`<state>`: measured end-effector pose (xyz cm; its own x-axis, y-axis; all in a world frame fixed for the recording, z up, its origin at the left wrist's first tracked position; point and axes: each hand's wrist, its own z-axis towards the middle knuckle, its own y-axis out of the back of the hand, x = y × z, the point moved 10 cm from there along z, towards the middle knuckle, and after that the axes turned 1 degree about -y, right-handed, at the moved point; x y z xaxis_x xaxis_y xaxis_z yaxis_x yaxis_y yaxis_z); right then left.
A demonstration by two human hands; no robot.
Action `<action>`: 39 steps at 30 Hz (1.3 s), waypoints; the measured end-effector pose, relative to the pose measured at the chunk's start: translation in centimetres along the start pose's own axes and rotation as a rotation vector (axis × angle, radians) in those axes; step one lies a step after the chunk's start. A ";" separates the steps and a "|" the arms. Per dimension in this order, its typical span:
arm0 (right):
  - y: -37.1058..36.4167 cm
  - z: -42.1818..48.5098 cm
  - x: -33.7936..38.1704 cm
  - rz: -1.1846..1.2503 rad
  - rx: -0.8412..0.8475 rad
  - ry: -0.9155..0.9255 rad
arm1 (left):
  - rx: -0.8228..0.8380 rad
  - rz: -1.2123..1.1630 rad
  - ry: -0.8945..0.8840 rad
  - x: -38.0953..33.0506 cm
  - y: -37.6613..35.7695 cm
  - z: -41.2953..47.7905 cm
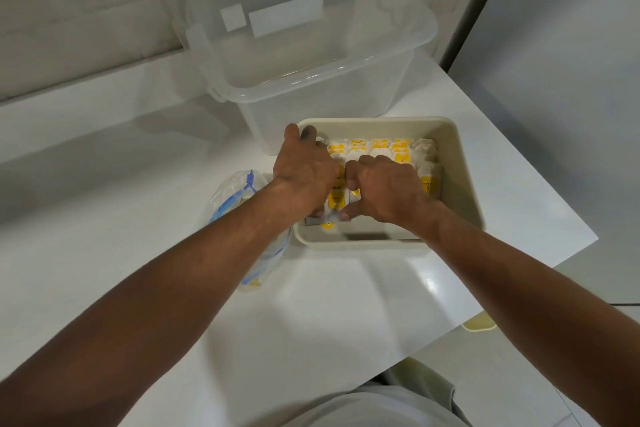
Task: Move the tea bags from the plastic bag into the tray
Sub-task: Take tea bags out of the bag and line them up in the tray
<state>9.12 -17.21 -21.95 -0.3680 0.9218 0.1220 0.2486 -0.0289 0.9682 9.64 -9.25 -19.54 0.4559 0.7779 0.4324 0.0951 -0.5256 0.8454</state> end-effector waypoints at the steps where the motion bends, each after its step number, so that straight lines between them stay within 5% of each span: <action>1: 0.2 -0.1 -0.1 0.014 0.002 -0.009 | -0.034 -0.041 -0.014 0.0 0.4 -0.2; 15: 4.2 -2.6 -0.5 0.358 -0.187 0.061 | -0.365 -0.658 -0.083 3.9 2.7 -6.5; 21: 5.1 -3.6 2.1 0.495 -0.117 0.151 | -0.315 -1.202 0.064 7.5 -0.4 -9.7; 26: 6.1 -3.6 5.2 0.669 -0.019 0.170 | -0.100 -1.680 0.083 8.8 -3.8 -11.4; 39: 6.1 -2.0 13.8 0.494 0.066 0.380 | 0.001 -1.529 0.174 9.1 -9.5 -13.4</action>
<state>3.76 -5.45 -13.91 -0.4856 0.6032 0.6327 0.5215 -0.3810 0.7635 1.01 7.41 -19.42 -0.1808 0.5863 -0.7897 0.3614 0.7864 0.5011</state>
